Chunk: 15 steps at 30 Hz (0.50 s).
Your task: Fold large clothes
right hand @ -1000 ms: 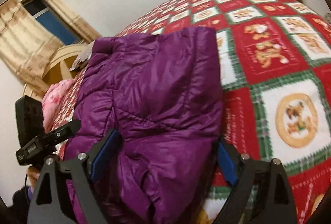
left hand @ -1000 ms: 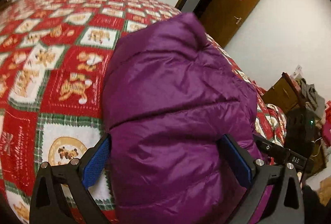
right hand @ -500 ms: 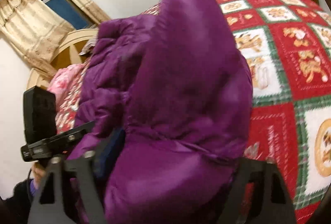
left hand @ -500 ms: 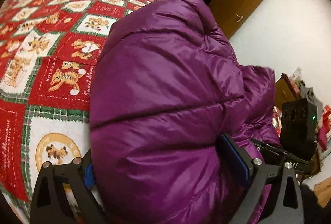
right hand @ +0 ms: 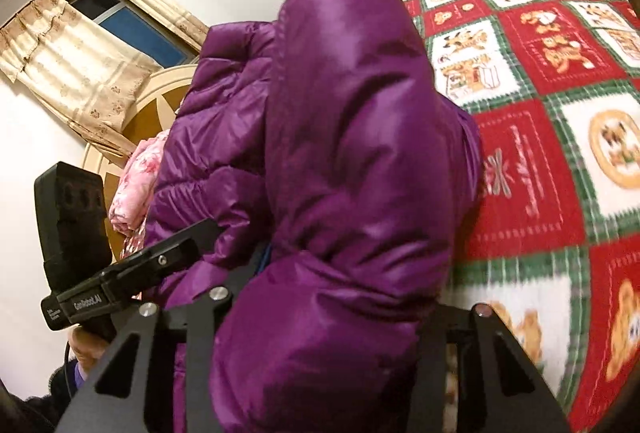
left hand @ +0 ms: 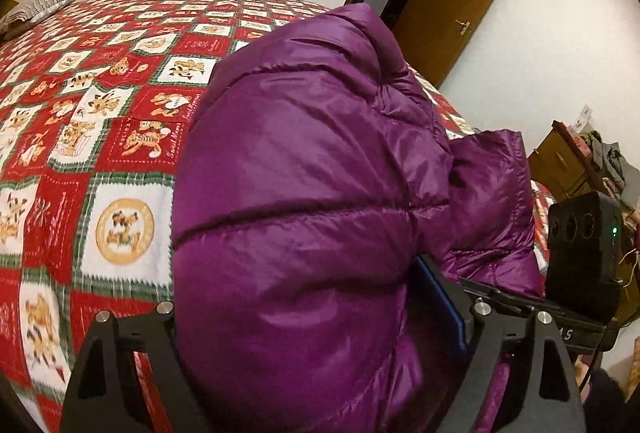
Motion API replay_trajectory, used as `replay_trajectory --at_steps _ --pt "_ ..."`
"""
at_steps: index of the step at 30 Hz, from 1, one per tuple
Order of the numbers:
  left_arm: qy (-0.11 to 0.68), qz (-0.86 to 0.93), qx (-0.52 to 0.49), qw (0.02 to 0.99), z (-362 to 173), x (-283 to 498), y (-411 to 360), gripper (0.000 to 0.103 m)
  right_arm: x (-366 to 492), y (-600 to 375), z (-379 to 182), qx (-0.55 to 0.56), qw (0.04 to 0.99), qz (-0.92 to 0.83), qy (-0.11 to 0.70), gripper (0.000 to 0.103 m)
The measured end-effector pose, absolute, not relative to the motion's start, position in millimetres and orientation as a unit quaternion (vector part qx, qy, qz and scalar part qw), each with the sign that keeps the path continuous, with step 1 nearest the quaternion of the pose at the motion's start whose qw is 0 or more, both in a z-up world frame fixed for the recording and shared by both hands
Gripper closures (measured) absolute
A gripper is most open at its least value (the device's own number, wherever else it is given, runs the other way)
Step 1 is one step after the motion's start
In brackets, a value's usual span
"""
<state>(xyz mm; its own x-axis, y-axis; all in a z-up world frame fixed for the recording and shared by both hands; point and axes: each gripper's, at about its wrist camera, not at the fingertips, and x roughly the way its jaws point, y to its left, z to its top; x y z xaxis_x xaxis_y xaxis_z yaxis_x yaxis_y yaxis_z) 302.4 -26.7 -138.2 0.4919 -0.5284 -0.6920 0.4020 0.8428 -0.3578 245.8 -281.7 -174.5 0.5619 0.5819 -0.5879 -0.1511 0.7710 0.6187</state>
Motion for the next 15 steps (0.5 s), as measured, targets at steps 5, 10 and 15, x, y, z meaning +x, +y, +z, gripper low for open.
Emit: replay_trajectory --at_steps 5,10,15 --pt "0.424 -0.279 -0.080 0.858 -134.3 291.4 -30.2 0.018 231.1 -284.9 -167.1 0.257 0.848 0.214 0.410 0.058" --pt "0.421 -0.279 -0.072 0.860 -129.6 281.7 -35.0 0.019 223.7 -283.2 -161.5 0.256 0.853 0.210 0.404 0.059" --pt "0.416 -0.289 -0.082 0.859 -124.6 273.3 -39.4 0.019 215.6 -287.9 -156.0 0.257 0.858 0.208 0.392 0.059"
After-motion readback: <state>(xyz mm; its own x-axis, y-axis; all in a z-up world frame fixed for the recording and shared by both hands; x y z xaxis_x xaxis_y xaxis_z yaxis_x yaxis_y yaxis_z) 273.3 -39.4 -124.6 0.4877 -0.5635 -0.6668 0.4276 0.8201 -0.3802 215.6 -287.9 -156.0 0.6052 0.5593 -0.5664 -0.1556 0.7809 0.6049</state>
